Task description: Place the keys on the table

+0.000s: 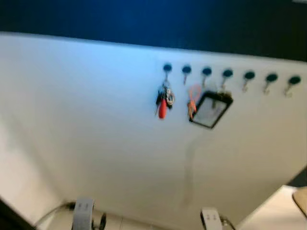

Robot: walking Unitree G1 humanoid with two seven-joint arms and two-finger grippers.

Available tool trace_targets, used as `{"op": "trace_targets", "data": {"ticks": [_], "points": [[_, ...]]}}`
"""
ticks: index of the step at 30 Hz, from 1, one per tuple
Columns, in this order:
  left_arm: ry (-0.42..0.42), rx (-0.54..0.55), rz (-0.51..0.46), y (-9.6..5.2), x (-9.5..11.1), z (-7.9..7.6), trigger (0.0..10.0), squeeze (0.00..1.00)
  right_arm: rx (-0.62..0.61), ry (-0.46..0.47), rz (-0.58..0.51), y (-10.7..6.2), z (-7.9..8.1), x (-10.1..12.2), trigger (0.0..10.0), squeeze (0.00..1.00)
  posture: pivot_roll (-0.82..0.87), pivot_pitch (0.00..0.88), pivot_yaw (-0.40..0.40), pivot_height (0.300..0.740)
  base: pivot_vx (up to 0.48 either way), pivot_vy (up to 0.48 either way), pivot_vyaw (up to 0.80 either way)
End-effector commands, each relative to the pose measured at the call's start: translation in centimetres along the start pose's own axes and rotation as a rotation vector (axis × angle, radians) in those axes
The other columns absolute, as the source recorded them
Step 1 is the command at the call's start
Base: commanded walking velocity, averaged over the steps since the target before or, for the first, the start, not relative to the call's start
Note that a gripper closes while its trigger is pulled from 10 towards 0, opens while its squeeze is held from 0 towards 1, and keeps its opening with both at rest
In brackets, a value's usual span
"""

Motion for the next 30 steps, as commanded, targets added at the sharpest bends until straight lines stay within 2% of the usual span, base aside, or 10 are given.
{"op": "trace_targets", "data": {"ticks": [1, 5, 10, 12, 24, 28, 30], "points": [[0.023, -0.014, -0.012, 0.4, 0.9, 0.1, 10.0, 0.00, -0.008, 0.029, 0.011, -0.1, 0.1, -0.5, 10.0, 0.00, 0.06, 0.033, -0.024, 0.740, 0.000, 0.000, 0.00], [0.066, -0.044, 0.001, 0.8, 1.3, -0.1, 10.0, 0.00, -0.016, 0.040, 0.010, -0.1, 0.0, -0.5, 10.0, 0.00, 0.06, 0.033, -0.019, 0.740, 0.000, 0.000, 0.00], [0.114, -0.060, 0.020, 1.0, 1.4, -0.3, 10.0, 0.00, -0.018, 0.044, 0.012, -0.1, -0.1, -0.6, 10.0, 0.00, 0.06, 0.033, -0.018, 0.740, 0.000, -0.450, 0.00], [0.104, -0.058, 0.014, 1.0, 1.5, -0.3, 10.0, 0.00, -0.019, 0.045, 0.012, -0.1, -0.1, -0.6, 10.0, 0.00, 0.05, 0.032, -0.016, 0.740, 0.000, -0.480, 0.00], [0.091, -0.035, -0.010, 0.9, 1.6, -0.4, 10.0, 0.00, -0.017, 0.037, 0.009, -0.2, -0.2, -0.6, 10.0, 0.00, 0.05, 0.020, -0.020, 0.740, 0.000, 0.000, 0.00], [0.116, -0.051, -0.045, 0.5, 1.6, -0.5, 10.0, 0.00, 0.026, -0.056, -0.063, -0.1, 0.3, 0.7, 10.0, 0.00, 0.05, 0.017, -0.024, 0.740, 0.000, 0.000, 0.00], [0.142, -0.101, -0.101, 0.3, 2.3, -1.0, 10.0, 0.00, 0.072, -0.117, -0.150, -0.1, 0.9, 2.3, 10.0, 0.00, 0.05, 0.019, -0.022, 0.740, 0.000, 0.000, 0.00]]}}
Point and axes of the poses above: a point about 5 cm out from each wrist's last joint towards the gripper, its own y axis pointing out of the wrist towards the gripper, its own x axis along the axis of the wrist's last joint, z = x × y, the point moved 4 cm from there along y, pointing out of the wrist towards the gripper, and after that the axes turned 4 degrees about -y, right-handed, at the moved point
